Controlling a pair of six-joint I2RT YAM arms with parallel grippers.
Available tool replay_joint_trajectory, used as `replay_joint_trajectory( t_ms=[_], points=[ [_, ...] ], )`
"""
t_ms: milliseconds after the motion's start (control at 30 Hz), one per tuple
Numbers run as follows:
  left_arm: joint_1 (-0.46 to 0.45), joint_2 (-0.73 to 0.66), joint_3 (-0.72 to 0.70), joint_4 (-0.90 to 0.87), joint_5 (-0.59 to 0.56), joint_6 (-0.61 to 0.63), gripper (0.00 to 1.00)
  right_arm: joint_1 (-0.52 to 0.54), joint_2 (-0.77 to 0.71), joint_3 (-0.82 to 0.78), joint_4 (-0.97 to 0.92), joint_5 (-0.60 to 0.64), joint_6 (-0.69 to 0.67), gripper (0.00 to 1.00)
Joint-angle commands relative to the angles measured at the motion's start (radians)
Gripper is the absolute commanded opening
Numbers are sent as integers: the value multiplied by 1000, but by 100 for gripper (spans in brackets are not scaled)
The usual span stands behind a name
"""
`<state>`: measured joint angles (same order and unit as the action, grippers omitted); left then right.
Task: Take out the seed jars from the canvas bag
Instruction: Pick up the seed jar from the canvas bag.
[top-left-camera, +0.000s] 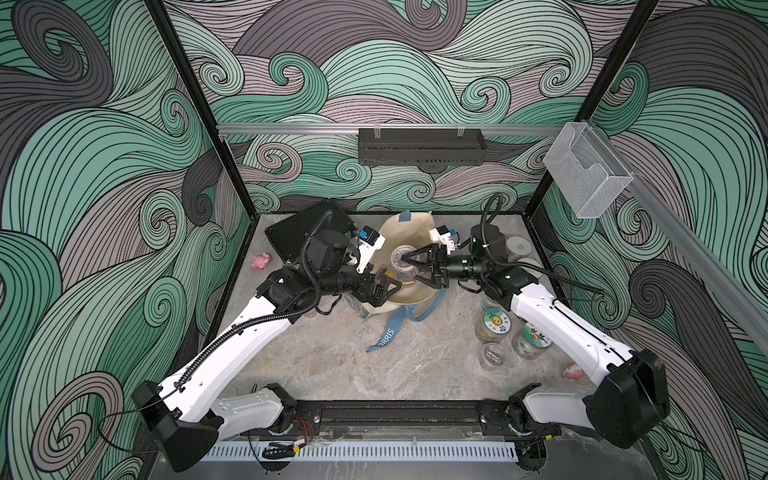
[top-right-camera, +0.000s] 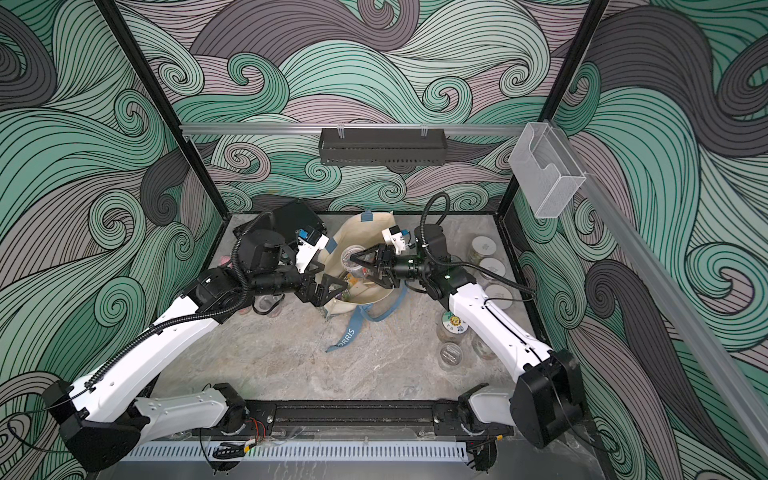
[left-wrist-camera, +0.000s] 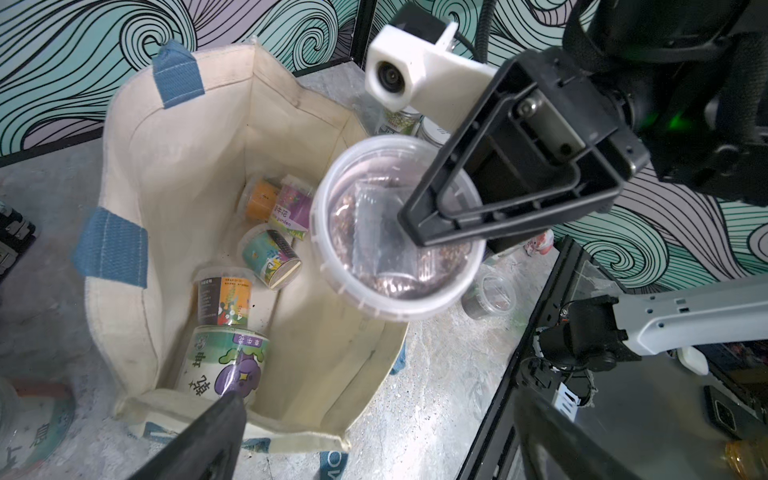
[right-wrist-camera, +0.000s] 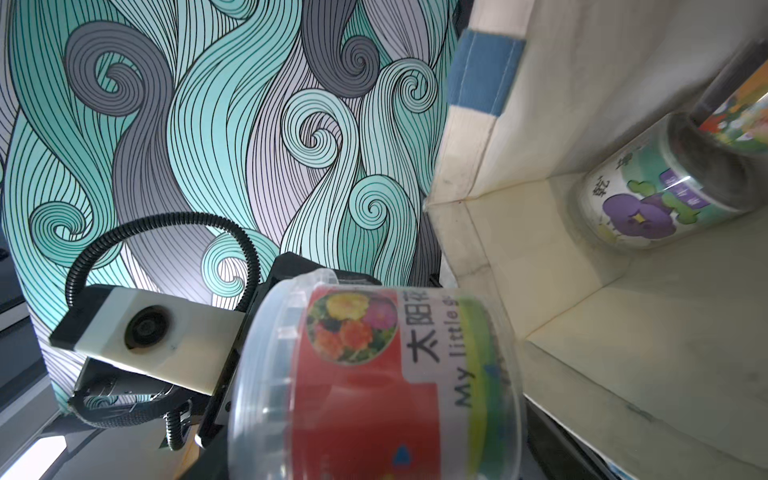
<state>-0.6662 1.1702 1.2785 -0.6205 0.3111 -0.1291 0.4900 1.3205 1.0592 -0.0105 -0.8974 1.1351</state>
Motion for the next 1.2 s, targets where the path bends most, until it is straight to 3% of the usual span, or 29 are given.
replay_joint_trajectory(
  t_ms=[0, 167, 367, 567, 667, 733, 1000, 1100, 1167],
  points=[
    [-15, 8, 27, -14, -7, 42, 99, 32, -4, 8, 37, -34, 13, 65],
    [-21, 18, 33, -10, -15, 42, 96, 80, 17, 34, 34, -26, 11, 64],
    [-21, 23, 38, -13, -10, 31, 86, 117, 38, 53, 26, -17, 6, 65],
    [-21, 16, 22, 6, 3, 19, 67, 130, 43, 54, 28, -11, 10, 65],
    [-21, 12, 17, 19, 17, 10, 50, 130, 46, 52, 26, -8, 10, 65],
    [-21, 13, 15, 24, 21, 6, 46, 131, 50, 50, 27, -7, 12, 66],
    [-21, 6, -4, 44, 19, -7, 48, 130, 59, 43, 24, 5, 6, 70],
    [-21, 6, -9, 46, 10, -9, 80, 131, 60, 39, 37, 6, 18, 70],
    [-21, -1, -22, 62, -6, -7, 88, 132, 60, 39, 48, 3, 27, 69]
  ],
)
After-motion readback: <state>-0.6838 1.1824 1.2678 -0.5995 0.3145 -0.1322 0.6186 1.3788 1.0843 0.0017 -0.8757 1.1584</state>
